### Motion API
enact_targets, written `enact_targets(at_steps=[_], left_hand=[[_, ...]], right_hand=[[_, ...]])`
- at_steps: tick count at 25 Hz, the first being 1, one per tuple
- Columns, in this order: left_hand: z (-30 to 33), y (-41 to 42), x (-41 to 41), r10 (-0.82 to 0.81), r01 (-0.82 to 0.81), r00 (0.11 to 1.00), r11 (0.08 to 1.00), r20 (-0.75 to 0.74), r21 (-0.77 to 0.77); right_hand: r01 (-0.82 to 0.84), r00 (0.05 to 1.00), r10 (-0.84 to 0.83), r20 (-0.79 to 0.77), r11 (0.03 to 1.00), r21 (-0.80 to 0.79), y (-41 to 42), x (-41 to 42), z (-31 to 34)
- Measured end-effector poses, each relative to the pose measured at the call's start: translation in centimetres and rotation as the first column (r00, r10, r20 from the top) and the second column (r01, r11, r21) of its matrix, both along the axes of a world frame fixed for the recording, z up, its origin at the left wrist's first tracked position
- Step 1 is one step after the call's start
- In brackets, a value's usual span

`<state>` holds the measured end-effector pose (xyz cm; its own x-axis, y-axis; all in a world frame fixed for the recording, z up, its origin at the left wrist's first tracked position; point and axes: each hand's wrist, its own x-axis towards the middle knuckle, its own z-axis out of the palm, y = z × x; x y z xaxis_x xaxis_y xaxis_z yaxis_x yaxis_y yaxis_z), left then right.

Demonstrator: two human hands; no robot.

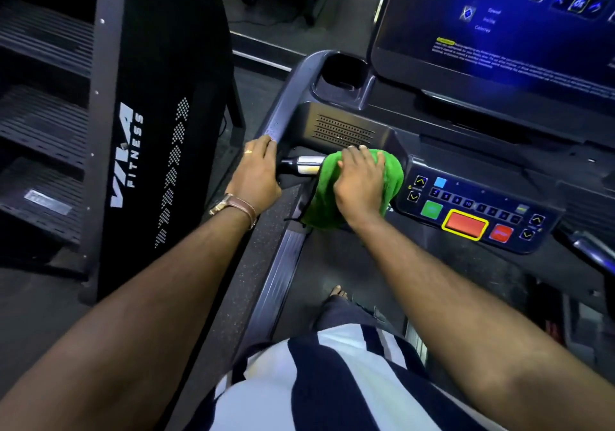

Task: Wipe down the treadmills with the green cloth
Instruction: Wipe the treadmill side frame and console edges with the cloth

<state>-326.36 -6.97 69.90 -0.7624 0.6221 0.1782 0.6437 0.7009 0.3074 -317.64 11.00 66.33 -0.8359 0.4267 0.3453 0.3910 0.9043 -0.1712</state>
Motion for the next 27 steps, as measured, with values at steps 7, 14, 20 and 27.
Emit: enact_targets(at_steps=[7, 14, 20, 27], left_hand=[[-0.1, 0.0, -1.0, 0.048, -0.049, 0.999, 0.992, 0.018, 0.113], [-0.9, -0.3, -2.3, 0.177, -0.194, 0.98, 0.956, 0.095, 0.219], [-1.1, 2.7, -5.6, 0.182, -0.218, 0.967, 0.953, 0.176, 0.209], [-0.5, 5.6, -9.5, 0.205, -0.254, 0.952, 0.944, 0.228, 0.212]], right_hand=[[-0.063, 0.878, -0.269, -0.395, 0.754, -0.654, -2.8, -10.2, 4.5], [-0.615, 0.738, 0.654, 0.169, 0.754, -0.231, -0.9, -15.3, 1.0], [-0.379, 0.867, 0.403, 0.294, 0.915, -0.135, 0.7, -17.6, 1.5], [-0.163, 0.875, 0.21, 0.437, 0.976, -0.142, 7.7, -22.1, 2.8]])
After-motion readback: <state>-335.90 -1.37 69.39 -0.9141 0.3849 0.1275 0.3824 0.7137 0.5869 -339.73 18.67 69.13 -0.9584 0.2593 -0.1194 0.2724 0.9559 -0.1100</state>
